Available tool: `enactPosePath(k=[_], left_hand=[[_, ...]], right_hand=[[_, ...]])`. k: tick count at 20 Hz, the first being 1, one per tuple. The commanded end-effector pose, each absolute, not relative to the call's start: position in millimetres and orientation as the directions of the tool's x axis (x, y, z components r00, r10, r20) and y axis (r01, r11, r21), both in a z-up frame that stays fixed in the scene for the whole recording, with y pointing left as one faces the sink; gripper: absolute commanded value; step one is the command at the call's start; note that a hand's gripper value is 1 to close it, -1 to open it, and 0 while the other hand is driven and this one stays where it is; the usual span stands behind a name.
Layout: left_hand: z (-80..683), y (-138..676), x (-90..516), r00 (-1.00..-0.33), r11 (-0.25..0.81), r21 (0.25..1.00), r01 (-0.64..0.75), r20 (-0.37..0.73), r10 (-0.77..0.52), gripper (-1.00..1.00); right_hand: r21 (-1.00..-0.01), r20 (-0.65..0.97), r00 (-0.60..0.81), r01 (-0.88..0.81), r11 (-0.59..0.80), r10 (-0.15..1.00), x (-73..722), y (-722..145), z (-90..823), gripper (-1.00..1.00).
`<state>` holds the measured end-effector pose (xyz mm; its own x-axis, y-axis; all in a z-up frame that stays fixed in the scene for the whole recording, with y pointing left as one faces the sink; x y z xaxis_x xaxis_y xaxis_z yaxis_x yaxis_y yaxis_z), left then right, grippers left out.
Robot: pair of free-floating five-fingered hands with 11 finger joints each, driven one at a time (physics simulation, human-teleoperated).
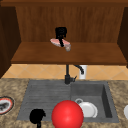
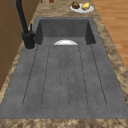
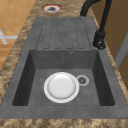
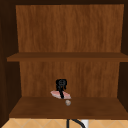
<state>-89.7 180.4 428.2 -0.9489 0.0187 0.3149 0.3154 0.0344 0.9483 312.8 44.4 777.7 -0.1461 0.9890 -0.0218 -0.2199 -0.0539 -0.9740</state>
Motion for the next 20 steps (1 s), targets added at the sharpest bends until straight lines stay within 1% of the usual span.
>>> enactPosePath(k=[1, 11, 20], left_hand=[[428.2, 180.4, -89.7, -0.949, 0.034, 0.948, 0.315, 0.315, 0.019, 0.0], [428.2, 180.4, -89.7, -0.949, 0.034, 0.948, 0.315, 0.315, 0.019, 0.0], [428.2, 180.4, -89.7, -0.949, 0.034, 0.948, 0.315, 0.315, 0.019, 0.0]], right_hand=[[-0.971, -0.02, -0.146, -0.231, -0.054, 0.989, 281.9, 43.0, 761.9, 1.0], [-0.972, -0.01, -0.139, -0.231, -0.042, 0.99, 201.0, 30.5, 724.5, 1.0], [-0.978, 0.0, -0.159, -0.205, -0.033, 0.987, 137.1, -16.2, 695.1, 1.0]])
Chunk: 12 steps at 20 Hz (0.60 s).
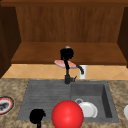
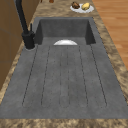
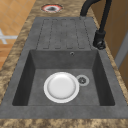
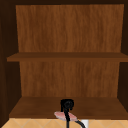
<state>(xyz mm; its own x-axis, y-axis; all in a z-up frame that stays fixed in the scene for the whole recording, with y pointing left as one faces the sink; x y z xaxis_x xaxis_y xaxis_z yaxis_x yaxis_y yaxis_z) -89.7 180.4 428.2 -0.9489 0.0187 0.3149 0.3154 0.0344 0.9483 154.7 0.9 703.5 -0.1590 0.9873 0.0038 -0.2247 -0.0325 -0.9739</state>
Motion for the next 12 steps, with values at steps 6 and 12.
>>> enactPosePath(k=[6, 12], left_hand=[[428.2, 180.4, -89.7, -0.949, 0.034, 0.948, 0.315, 0.315, 0.019, 0.0], [428.2, 180.4, -89.7, -0.949, 0.034, 0.948, 0.315, 0.315, 0.019, 0.0]], right_hand=[[-0.982, 0.002, -0.17, -0.186, -0.03, 0.986, 108.7, -55.0, 668.3, 1.0], [-0.98, 0.028, -0.198, -0.196, -0.011, 0.98, 100.8, -97.1, 633.6, 1.0]])
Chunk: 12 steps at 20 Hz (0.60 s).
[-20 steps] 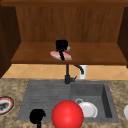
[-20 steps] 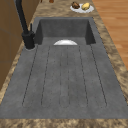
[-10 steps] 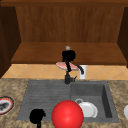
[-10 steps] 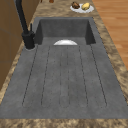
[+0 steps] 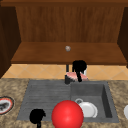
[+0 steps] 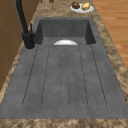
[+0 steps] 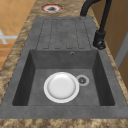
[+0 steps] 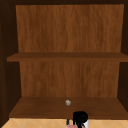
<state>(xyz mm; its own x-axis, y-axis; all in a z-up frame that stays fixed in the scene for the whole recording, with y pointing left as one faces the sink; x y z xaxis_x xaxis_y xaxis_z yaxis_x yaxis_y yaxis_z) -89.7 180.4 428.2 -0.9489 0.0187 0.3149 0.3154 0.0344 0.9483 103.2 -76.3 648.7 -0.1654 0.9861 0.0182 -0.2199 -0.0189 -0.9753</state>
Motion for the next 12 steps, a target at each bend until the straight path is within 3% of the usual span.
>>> enactPosePath(k=[1, 12], left_hand=[[428.2, 180.4, -89.7, -0.949, 0.034, 0.948, 0.315, 0.315, 0.019, 0.0], [428.2, 180.4, -89.7, -0.949, 0.034, 0.948, 0.315, 0.315, 0.019, 0.0]], right_hand=[[-0.98, 0.03, -0.205, -0.197, -0.012, 0.978, 99.5, -102.9, 627.9, 1.0], [-0.983, -0.003, -0.239, -0.178, -0.047, 0.971, 99.4, -151.7, 557.0, 1.0]])
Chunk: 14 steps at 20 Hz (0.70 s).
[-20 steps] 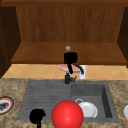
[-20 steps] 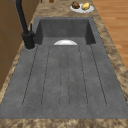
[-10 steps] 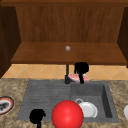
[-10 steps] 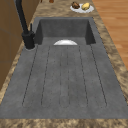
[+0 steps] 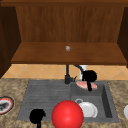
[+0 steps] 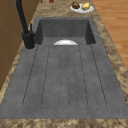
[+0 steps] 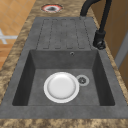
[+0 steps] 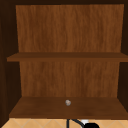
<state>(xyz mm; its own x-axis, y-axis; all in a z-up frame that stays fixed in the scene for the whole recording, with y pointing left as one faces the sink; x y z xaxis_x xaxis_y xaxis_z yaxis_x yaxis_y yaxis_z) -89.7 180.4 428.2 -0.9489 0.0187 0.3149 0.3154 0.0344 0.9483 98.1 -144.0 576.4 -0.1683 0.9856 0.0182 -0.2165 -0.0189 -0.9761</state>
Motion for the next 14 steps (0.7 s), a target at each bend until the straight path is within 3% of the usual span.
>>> enactPosePath(k=[1, 14], left_hand=[[428.2, 180.4, -89.7, -0.949, 0.034, 0.948, 0.315, 0.315, 0.019, 0.0], [428.2, 180.4, -89.7, -0.949, 0.034, 0.948, 0.315, 0.315, 0.019, 0.0]], right_hand=[[-0.985, -0.012, -0.237, -0.164, -0.052, 0.972, 100.2, -153.0, 548.8, 1.0], [-0.988, 0.006, -0.214, -0.149, -0.026, 0.977, 115.7, -186.4, 447.2, 1.0]])
